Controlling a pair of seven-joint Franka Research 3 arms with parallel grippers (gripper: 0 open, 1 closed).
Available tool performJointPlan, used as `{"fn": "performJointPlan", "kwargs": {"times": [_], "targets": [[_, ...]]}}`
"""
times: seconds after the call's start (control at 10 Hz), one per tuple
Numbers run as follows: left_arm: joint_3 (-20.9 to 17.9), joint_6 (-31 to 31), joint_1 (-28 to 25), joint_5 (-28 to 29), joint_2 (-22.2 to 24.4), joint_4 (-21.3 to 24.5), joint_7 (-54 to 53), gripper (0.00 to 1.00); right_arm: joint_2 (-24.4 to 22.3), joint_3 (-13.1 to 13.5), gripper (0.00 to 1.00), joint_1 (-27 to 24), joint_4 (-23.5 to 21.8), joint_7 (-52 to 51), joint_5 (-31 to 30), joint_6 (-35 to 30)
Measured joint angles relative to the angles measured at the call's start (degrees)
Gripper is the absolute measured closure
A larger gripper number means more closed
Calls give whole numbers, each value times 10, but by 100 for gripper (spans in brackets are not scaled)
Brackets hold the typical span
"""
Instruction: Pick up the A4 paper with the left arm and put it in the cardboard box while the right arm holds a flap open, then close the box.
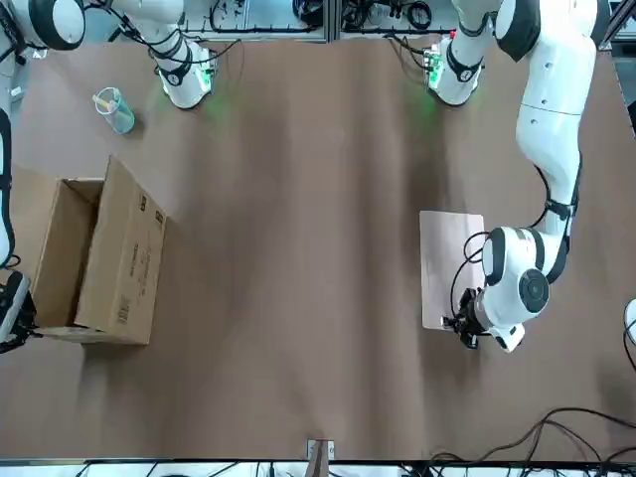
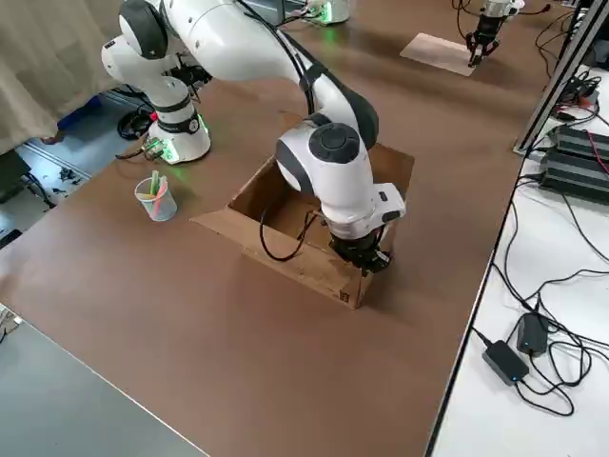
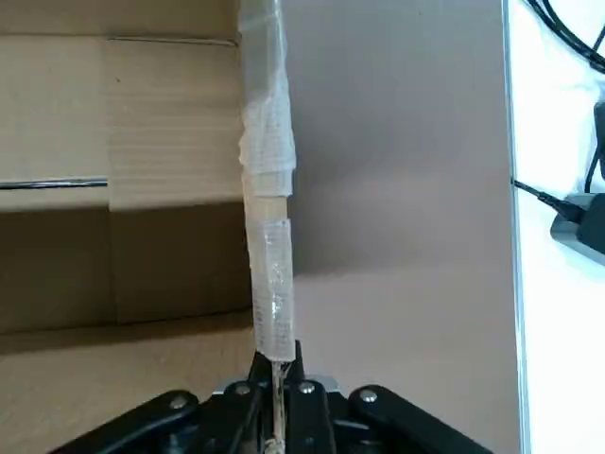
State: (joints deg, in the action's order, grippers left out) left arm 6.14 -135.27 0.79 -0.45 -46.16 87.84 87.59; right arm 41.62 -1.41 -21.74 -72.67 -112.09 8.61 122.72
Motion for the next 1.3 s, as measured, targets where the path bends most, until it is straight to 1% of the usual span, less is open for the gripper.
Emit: {"fn": "performJointPlan", "kwargs": {"times": [0.4, 0.6, 0.9, 1.1, 1.3], "targets": [[0, -1, 2, 14, 2, -10, 0, 69, 0, -4, 94, 6, 1, -1, 1, -7], [0, 10, 2, 14, 16, -15, 0, 69, -3, -7, 94, 13, 1, 1, 5, -31], [1, 46, 3, 14, 44, -16, 0, 69, -17, -8, 94, 45, 1, 31, 5, -57], [2, 72, 4, 14, 70, -18, -1, 69, -38, -9, 94, 67, 1, 68, 6, -86], [2, 91, 6, 15, 95, -18, -1, 69, -54, -11, 94, 99, 0, 109, 7, -107]]}}
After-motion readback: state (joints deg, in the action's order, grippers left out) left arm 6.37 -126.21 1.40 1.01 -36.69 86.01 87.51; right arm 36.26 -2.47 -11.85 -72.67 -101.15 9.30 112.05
